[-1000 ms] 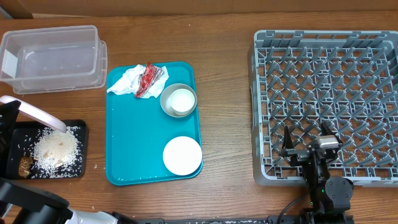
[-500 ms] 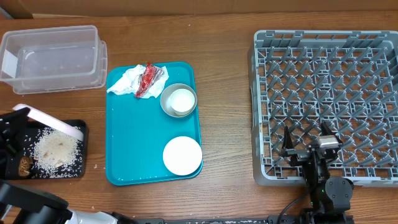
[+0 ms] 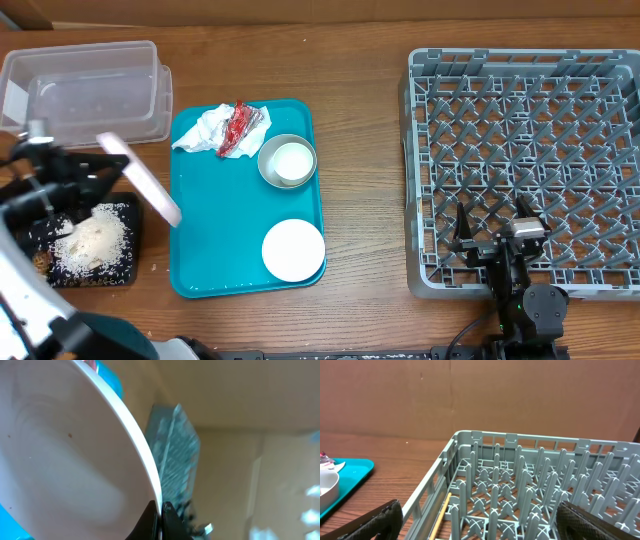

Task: Sort waste into correct bins and load items into the dishwasher
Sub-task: 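Tilt the plate over the black tray to dump the rice, then set the emptied white plate back on the teal tray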

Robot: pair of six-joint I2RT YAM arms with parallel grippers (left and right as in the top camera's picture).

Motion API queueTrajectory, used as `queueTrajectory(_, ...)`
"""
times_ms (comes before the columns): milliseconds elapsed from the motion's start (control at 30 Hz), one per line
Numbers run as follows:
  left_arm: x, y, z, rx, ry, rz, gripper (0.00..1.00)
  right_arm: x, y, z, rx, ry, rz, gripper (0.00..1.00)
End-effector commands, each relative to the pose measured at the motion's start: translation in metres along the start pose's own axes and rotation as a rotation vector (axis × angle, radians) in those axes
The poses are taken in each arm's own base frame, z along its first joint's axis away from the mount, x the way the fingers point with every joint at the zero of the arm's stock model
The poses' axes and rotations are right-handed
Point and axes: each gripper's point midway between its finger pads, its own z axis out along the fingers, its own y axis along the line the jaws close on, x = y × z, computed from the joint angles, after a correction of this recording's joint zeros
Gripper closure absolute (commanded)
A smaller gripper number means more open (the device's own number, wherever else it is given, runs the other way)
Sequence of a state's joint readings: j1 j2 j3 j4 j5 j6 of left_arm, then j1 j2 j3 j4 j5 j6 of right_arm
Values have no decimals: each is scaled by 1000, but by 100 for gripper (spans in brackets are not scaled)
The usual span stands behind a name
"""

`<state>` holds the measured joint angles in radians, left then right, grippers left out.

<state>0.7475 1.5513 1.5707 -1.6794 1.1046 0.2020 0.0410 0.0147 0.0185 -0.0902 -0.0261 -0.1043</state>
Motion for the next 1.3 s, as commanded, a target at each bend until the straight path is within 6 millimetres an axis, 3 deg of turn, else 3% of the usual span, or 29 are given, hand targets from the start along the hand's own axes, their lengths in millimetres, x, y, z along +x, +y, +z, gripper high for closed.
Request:
queueTrajectory(0,23,15,16,-198,108,65,96,1,1,0,-1,-8,7,0)
queueTrajectory(333,64,38,92,-529,323,166,96,1,0,0,-1,-8,7,0)
queueTrajectory(533,82,77,130,-833,285,215,96,1,1,0,-1,-8,7,0)
queueTrajectory(700,86,78,160,-846,246,324,95,1,0,0,-1,-8,7,0)
queueTrajectory(833,75,93,157,-980,137,333,92,1,1,0,-1,-8,7,0)
queueTrajectory(1033,77,107,166,-984,134,344,89,1,0,0,-1,-8,7,0)
queueTrajectory(1233,79,114,169,-983,142,341,64,1,0,0,-1,-8,7,0)
queueTrajectory(1267,80,112,171,-970,148,351,63,1,0,0,-1,-8,7,0)
